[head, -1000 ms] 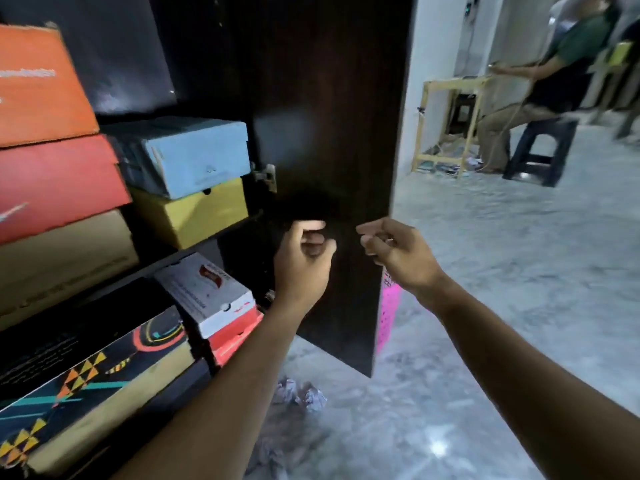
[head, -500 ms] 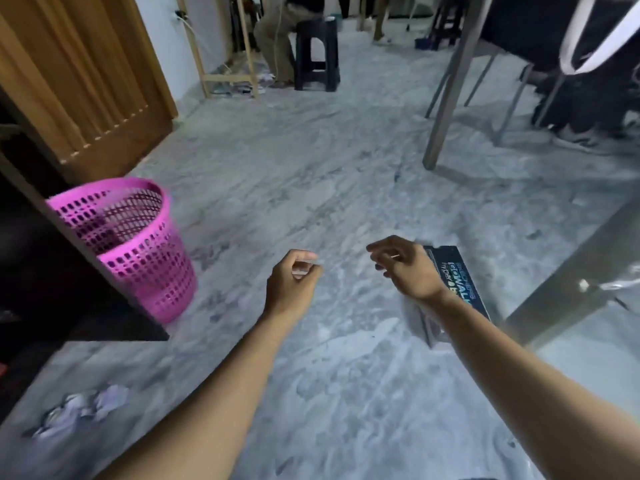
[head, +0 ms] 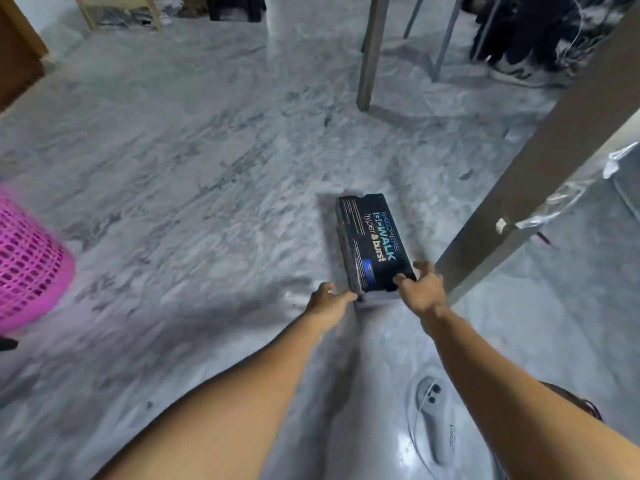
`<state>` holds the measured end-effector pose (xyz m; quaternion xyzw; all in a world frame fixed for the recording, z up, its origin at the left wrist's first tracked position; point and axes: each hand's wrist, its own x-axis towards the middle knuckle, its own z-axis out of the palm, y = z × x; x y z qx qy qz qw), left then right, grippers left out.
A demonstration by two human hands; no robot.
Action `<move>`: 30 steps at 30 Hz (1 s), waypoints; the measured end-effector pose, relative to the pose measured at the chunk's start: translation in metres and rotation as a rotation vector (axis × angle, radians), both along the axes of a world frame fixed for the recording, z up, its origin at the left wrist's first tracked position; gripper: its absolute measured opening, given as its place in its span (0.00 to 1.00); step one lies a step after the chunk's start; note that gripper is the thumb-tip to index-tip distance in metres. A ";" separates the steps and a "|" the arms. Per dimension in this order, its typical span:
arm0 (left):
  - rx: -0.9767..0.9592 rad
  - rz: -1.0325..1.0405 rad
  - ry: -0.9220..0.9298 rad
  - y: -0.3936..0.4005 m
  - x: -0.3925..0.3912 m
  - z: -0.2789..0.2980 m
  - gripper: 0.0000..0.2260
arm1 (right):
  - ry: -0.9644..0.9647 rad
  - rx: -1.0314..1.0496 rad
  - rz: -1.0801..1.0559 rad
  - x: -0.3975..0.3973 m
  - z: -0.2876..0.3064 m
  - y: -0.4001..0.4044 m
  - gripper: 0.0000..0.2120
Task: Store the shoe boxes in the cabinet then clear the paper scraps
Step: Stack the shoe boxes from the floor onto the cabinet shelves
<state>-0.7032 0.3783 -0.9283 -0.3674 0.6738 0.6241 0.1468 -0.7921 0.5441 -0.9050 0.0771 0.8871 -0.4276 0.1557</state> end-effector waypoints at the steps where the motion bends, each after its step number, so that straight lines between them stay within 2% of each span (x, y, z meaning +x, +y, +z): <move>1: -0.001 -0.014 -0.018 0.004 -0.002 -0.008 0.41 | -0.027 -0.038 -0.014 -0.002 -0.005 0.001 0.25; 3: 0.000 -0.064 -0.040 0.013 -0.001 -0.021 0.42 | -0.096 -0.137 -0.058 -0.004 -0.015 0.000 0.24; 7: 0.092 0.031 0.016 0.015 0.003 -0.036 0.26 | -0.189 -0.185 -0.088 0.008 -0.041 -0.011 0.31; 11: 0.105 0.322 0.077 0.005 0.021 -0.039 0.23 | -0.172 -0.141 -0.119 0.034 -0.044 -0.026 0.17; 15: 0.141 0.555 0.214 -0.014 0.047 -0.039 0.24 | -0.146 -0.180 -0.054 0.060 -0.038 -0.044 0.14; 17: 0.195 0.588 0.235 -0.025 0.062 -0.034 0.24 | -0.165 -0.185 -0.026 0.064 -0.036 -0.050 0.17; 19: 0.205 0.586 0.235 -0.038 0.082 -0.026 0.22 | -0.181 -0.229 -0.048 0.062 -0.030 -0.055 0.25; 21: 0.198 0.575 0.237 -0.050 0.108 -0.014 0.20 | -0.267 -0.335 -0.070 0.057 -0.019 -0.061 0.35; 23: 0.220 0.548 0.244 -0.065 0.137 0.001 0.18 | -0.356 -0.447 -0.021 0.055 0.001 -0.072 0.40; 26: 0.253 0.479 0.279 -0.091 0.176 0.023 0.26 | -0.351 -0.575 0.059 0.054 0.027 -0.092 0.38; 28: 0.253 0.429 0.297 -0.112 0.200 0.037 0.35 | -0.307 -0.620 0.117 0.058 0.043 -0.111 0.40; 30: 0.254 0.374 0.318 -0.133 0.219 0.055 0.38 | -0.261 -0.628 0.194 0.067 0.062 -0.132 0.39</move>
